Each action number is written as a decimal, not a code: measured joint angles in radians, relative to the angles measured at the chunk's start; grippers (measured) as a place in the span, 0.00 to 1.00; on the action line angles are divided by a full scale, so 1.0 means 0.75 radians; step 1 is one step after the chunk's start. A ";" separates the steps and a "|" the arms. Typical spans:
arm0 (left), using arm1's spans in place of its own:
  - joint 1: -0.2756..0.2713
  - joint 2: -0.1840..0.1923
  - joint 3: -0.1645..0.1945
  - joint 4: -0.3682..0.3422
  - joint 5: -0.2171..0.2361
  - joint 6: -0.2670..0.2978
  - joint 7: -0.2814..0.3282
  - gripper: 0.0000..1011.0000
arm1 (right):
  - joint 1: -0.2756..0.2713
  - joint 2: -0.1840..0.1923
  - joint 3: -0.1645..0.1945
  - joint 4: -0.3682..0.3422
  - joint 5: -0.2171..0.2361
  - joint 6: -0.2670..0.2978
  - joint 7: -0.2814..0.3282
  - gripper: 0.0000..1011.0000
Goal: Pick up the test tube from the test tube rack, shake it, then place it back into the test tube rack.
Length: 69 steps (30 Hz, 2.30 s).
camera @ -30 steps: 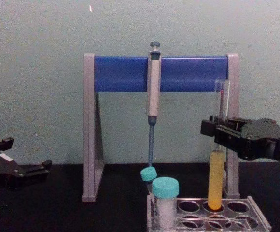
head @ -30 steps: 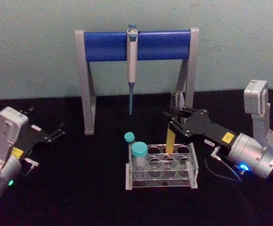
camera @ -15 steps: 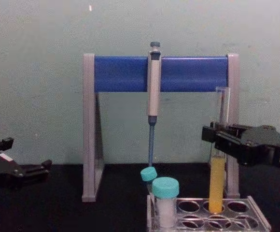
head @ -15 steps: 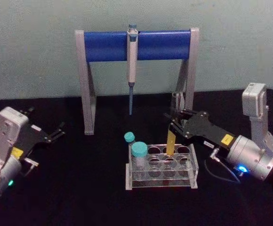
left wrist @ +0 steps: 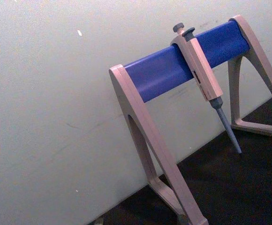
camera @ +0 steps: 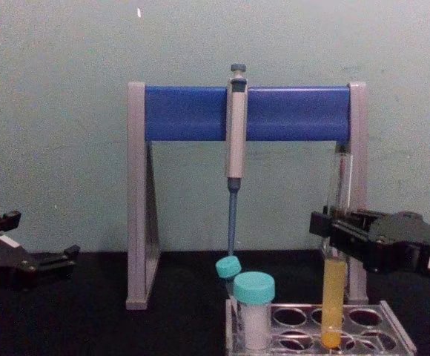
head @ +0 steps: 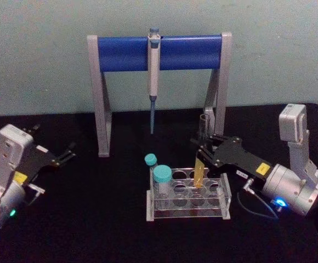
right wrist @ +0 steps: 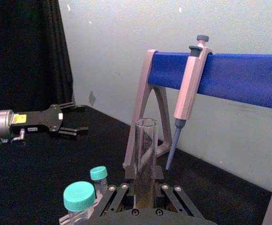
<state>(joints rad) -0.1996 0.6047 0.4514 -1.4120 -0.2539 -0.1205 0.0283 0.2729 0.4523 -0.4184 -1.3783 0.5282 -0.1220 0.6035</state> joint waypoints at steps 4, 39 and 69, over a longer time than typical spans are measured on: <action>0.000 0.000 0.000 0.000 0.000 0.000 0.000 1.00 | -0.002 -0.005 0.000 0.012 0.003 0.000 0.002 0.22; 0.000 0.000 0.000 0.000 0.000 0.000 0.000 1.00 | 0.011 -0.042 -0.024 0.104 -0.018 0.007 0.013 0.22; 0.000 0.000 0.000 0.000 0.000 0.000 0.000 1.00 | 0.011 -0.043 -0.024 0.105 -0.033 0.011 0.002 0.57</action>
<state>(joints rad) -0.1995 0.6047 0.4514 -1.4120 -0.2539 -0.1205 0.0283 0.2814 0.4203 -0.4366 -1.2993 0.5037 -0.1137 0.6047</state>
